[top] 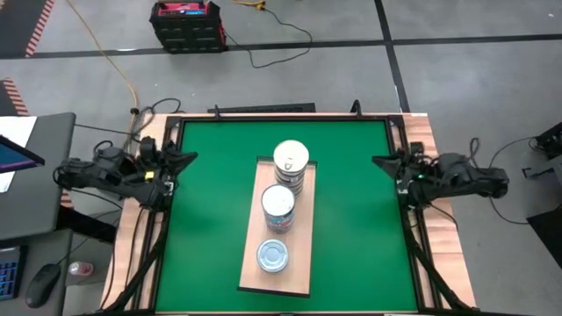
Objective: Stack canned seafood by type on shelf
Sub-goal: Return to Home Position
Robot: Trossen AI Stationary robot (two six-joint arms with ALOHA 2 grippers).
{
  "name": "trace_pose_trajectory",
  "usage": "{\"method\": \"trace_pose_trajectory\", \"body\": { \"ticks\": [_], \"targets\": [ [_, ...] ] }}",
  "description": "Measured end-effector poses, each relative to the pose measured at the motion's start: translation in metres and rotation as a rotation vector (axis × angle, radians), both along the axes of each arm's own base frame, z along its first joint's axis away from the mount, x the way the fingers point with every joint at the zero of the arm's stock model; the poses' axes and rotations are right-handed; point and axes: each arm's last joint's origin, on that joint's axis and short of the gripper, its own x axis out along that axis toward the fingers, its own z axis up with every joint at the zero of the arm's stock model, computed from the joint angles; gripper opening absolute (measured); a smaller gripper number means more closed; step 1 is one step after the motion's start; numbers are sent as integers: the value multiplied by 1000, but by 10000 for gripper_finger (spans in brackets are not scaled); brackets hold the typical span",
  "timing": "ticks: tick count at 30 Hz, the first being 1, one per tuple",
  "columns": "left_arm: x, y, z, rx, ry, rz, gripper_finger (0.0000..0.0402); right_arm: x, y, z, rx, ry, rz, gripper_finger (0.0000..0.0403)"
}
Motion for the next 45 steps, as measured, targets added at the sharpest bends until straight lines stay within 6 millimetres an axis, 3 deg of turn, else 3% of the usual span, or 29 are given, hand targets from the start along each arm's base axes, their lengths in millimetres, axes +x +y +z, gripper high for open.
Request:
{"method": "trace_pose_trajectory", "body": {
  "ticks": [5, 11, 20, 26, 32, 37, 45],
  "targets": [
    [-18, 6, -3, 5, -28, 51, 0, -15, -3, 24, -91, -34, -32, 98],
    [-9, 5, -35, -42, -21, 53, 0, -19, -4, 29, -142, -21, -67, 97],
    [7, 5, -84, -72, -122, 60, 0, 1, -4, -2, -40, 13, -76, 97],
    [15, 4, -101, -71, -150, 13, 0, 13, -3, -19, 25, -38, -24, 97],
    [21, 3, -119, -77, -90, 2, 0, 18, -2, -31, 92, -30, -23, 97],
    [21, 5, -121, -75, -64, 80, 0, 18, -4, -42, 171, 37, -108, 97],
    [25, 6, -141, 68, 187, 152, 0, 16, -4, -58, 57, 253, -111, 97]
  ]
}}
